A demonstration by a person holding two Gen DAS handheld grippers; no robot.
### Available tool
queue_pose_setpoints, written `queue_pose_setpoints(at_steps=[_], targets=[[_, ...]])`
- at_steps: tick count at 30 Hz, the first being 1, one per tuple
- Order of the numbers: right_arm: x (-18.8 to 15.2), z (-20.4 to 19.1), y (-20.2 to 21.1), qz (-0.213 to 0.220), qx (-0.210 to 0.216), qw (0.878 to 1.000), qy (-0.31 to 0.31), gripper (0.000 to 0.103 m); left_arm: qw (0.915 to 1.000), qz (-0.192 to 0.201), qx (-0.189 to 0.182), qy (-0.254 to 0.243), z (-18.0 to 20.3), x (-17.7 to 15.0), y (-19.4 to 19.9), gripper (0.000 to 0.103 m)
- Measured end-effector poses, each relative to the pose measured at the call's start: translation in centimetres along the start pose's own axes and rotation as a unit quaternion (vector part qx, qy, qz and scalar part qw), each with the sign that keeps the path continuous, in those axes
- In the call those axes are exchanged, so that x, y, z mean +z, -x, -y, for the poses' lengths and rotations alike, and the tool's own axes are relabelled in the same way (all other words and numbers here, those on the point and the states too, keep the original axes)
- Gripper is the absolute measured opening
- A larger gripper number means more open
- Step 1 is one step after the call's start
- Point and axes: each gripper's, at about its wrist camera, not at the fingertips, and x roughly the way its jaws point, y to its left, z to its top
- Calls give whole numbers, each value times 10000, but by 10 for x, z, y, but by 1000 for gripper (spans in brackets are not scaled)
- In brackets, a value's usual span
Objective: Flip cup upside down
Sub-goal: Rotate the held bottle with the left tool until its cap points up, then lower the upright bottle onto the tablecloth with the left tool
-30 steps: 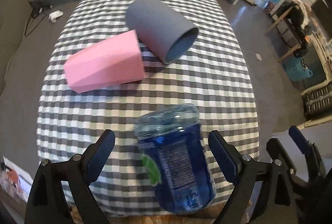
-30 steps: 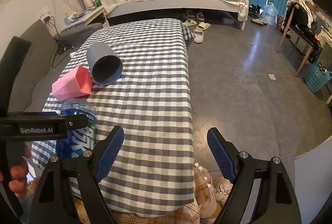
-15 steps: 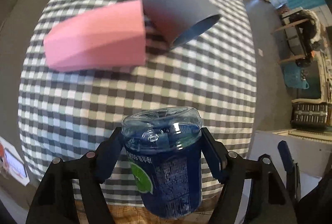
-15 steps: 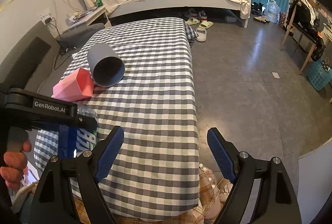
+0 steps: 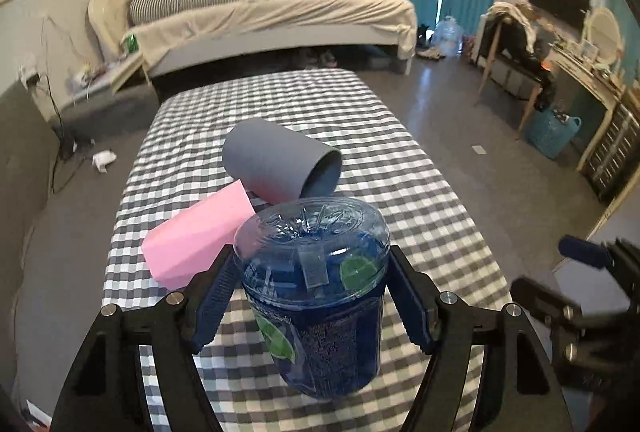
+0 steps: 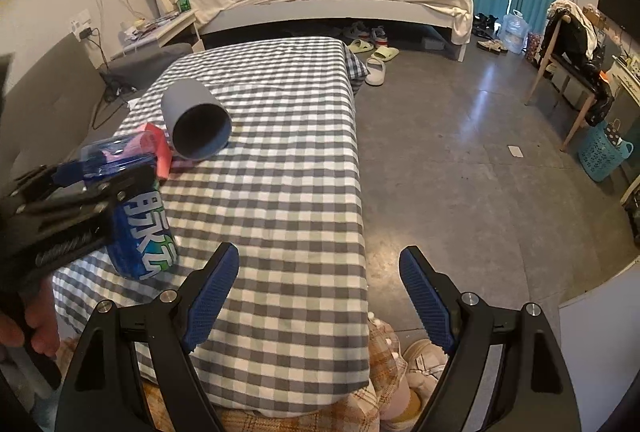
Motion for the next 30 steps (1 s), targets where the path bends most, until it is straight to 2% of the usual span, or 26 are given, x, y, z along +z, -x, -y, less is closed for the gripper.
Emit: queue_pose_setpoints(at_steps=[2,6,7,9,14,21,25,30], targets=[[-1,-1,2,6,-27,10000,0,83,9999,23,-137,76,-4,-8,9,75],[-2,-3,13,171,-40,9998,-67,83,9962,-148,-773,364,-15,-25,12,79],[-2,-4,15,215,-31,9997,-86,83,9960,-161,-802,361,-16,-28,12,85],[-4,-7,18,270,-13,9996,-99,83,9961,-201,-799,324,-17,-34,12,90],[-11,-17,23,336,-159,9993,-12,83,9950,-448,-824,351,-21,-51,5,90],[-16,-26,22,254,-93,9996,49,83,9898,-866,-1018,489,-22,-67,-19,90],[-15,-26,25,292,-109,9995,75,83,9891,-878,-1104,435,-20,-67,-24,72],[-16,-25,22,242,-110,9996,46,83,9928,-806,-881,134,-10,-64,-27,71]])
